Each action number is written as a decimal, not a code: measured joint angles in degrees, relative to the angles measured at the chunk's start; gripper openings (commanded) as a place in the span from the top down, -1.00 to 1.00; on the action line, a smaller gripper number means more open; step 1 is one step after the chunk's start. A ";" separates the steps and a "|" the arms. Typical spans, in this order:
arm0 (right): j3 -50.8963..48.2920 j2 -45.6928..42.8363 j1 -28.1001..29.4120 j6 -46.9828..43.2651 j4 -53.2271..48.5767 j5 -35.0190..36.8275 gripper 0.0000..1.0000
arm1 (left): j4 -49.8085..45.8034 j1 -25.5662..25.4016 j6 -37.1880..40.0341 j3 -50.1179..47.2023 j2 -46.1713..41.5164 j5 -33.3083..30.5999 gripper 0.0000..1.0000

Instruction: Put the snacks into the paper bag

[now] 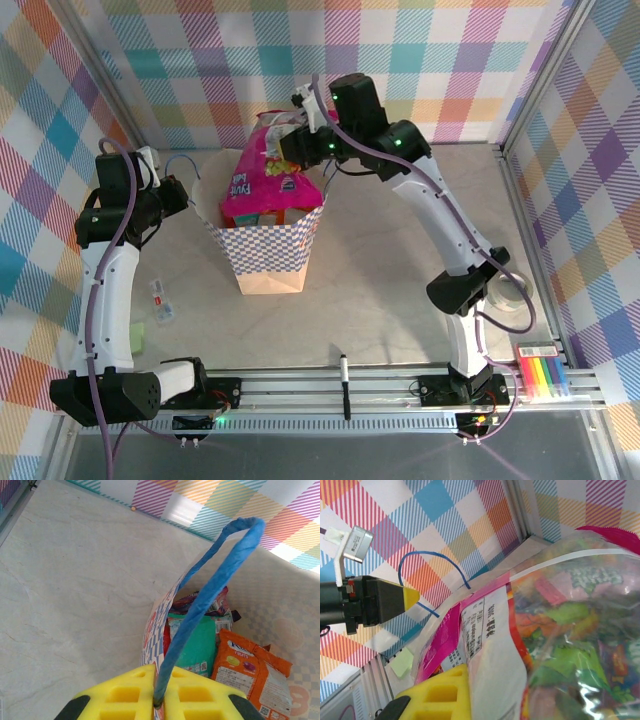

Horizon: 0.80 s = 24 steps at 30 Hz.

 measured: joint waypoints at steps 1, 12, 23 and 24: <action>0.02 0.37 0.13 0.00 0.42 -0.22 1.00 | 0.00 0.00 0.00 0.00 0.00 0.00 0.76; 0.96 4.72 0.63 0.02 1.51 -2.99 1.00 | 0.04 0.00 0.02 -0.26 0.00 -0.20 0.77; 0.94 6.16 0.90 -1.36 0.68 -4.72 1.00 | 0.07 0.00 0.02 -0.39 0.00 -0.39 0.77; 0.90 6.14 1.01 -1.75 0.46 -4.79 1.00 | 0.07 0.00 0.02 -0.37 0.00 -0.39 0.77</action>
